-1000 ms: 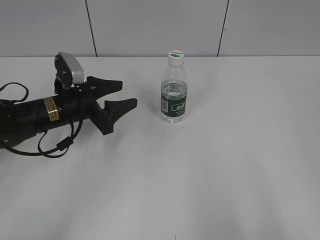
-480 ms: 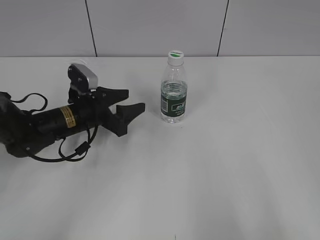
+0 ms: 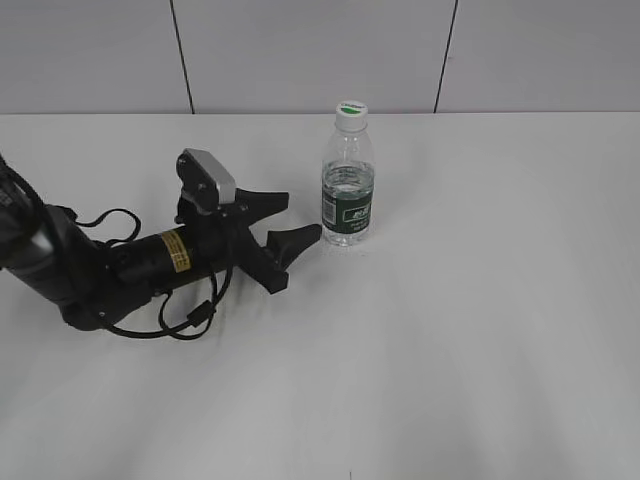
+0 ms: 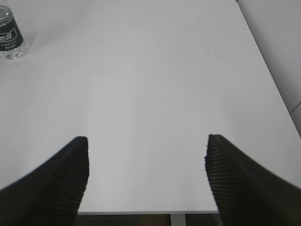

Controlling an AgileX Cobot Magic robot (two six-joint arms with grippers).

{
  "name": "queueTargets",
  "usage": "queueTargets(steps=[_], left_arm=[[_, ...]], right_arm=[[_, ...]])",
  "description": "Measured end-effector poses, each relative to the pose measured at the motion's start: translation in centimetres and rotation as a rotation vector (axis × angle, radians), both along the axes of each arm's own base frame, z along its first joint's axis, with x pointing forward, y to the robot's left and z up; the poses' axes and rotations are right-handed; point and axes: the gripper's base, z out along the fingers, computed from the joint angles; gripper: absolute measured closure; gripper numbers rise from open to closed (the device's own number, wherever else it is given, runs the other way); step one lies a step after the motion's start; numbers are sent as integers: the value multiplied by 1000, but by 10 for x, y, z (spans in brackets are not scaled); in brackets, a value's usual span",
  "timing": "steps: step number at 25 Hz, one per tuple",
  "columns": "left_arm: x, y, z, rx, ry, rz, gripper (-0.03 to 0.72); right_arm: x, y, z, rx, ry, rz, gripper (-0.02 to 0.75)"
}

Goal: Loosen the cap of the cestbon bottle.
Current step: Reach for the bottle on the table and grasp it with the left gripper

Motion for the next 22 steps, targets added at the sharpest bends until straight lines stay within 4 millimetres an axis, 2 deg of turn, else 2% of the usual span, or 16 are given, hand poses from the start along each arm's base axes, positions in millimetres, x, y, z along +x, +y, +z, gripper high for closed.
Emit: queueTargets(steps=[5,11,22], left_arm=[[7,-9,-7,-15,-1,22,191],[4,-19,-8,-42,30,4,127],[4,-21,-7,-53,40,1,115]], right_arm=[[0,0,0,0,0,0,151],[0,0,0,0,0,0,151],[0,0,0,0,0,0,151]])
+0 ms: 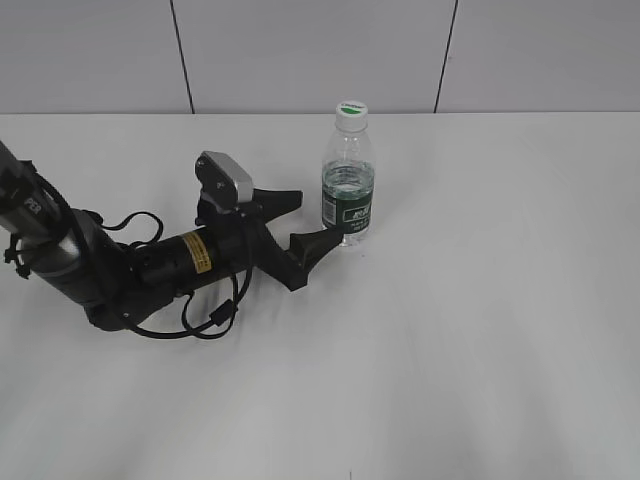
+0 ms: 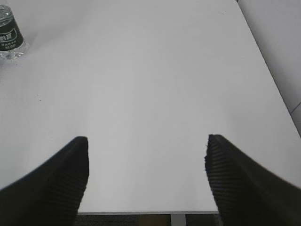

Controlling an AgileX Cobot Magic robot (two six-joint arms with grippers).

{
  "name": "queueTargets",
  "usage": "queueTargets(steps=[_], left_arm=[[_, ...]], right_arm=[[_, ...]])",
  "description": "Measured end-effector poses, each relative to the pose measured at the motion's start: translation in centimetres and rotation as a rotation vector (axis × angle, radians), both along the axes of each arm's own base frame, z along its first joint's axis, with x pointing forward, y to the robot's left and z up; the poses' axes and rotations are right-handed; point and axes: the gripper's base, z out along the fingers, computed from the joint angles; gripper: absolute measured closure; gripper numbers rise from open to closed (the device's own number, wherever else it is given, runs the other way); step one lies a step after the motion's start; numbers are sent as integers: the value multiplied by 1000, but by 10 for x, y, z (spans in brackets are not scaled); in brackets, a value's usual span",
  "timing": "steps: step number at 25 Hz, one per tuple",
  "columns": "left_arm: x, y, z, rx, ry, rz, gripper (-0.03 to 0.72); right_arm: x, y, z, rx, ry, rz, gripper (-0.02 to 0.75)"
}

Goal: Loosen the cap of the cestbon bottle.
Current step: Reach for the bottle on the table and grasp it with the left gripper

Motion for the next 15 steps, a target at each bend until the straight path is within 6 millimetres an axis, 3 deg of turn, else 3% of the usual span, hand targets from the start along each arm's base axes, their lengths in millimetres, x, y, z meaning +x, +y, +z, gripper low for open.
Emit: queueTargets(steps=[15], left_arm=[[12,-21,10,18,-12,-70,115]], right_arm=[[0,0,0,0,0,0,151]])
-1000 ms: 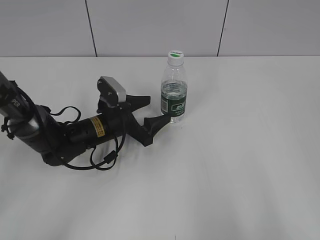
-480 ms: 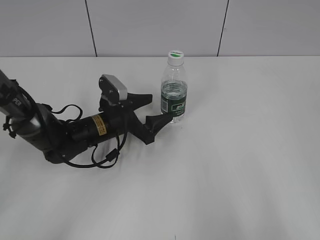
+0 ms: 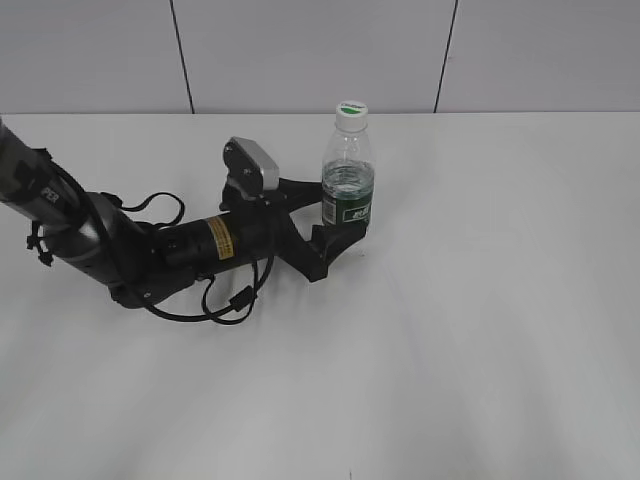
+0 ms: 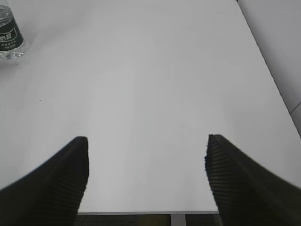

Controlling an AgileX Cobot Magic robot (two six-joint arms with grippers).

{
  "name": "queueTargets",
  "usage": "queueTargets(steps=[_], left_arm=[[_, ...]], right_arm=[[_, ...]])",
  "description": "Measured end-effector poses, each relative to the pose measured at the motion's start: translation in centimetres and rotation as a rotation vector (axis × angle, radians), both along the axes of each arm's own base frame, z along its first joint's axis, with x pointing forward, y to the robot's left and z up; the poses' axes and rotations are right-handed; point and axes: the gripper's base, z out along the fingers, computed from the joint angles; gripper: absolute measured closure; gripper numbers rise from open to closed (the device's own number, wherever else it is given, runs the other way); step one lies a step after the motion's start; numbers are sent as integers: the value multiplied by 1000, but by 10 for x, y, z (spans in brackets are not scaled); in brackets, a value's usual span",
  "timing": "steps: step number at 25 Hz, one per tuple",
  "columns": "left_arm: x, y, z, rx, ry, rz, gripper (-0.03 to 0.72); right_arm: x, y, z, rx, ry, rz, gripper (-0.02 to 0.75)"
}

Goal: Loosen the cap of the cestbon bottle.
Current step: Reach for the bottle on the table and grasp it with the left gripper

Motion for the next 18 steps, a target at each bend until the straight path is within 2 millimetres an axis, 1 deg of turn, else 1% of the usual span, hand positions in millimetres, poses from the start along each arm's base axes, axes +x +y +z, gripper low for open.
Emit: queueTargets(steps=[4,8,14,18], left_arm=[[4,-6,2,22,-7,2,115],[12,-8,1,24,3,56,115],[11,-9,-21,-11,22,47,115],[14,-12,-18,-53,-8,34,115]], right_arm=[[0,0,0,0,0,0,151],[0,0,0,0,0,0,151],[0,0,0,0,0,0,151],[0,0,0,0,0,0,151]])
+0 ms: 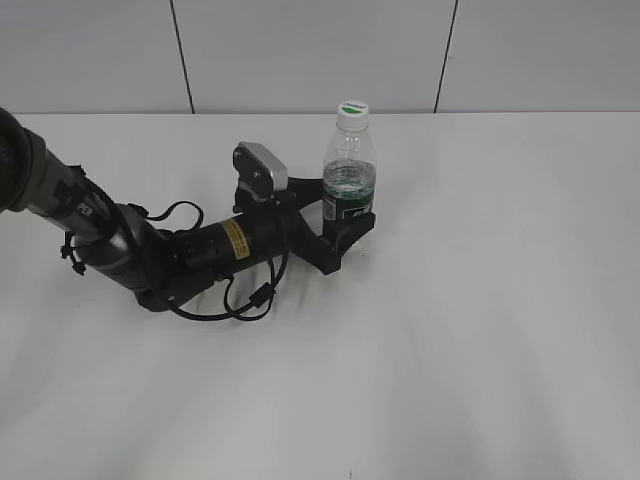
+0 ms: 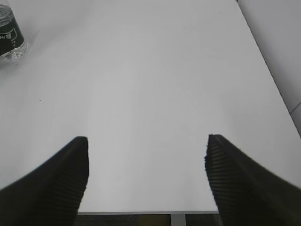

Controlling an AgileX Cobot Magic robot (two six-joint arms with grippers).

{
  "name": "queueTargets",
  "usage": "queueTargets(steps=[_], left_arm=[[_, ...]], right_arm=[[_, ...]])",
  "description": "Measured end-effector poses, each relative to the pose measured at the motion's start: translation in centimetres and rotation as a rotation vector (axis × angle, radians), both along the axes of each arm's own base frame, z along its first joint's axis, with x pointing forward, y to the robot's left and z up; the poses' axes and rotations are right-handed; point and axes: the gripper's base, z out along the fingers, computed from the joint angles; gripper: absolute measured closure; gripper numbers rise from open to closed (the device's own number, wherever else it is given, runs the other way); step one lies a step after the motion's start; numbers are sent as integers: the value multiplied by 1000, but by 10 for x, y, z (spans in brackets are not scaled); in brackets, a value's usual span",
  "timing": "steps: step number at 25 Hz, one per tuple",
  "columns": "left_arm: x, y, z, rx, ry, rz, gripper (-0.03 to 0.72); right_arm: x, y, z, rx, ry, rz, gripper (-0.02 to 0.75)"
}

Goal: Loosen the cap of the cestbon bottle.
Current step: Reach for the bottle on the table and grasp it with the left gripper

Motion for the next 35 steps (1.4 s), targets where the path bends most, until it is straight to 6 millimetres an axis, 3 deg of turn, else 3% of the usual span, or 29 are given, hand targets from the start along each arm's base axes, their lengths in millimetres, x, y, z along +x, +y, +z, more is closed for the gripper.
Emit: queueTargets(steps=[35], left_arm=[[14,-8,9,8,-7,-5,128]], right_arm=[[0,0,0,0,1,0,151]])
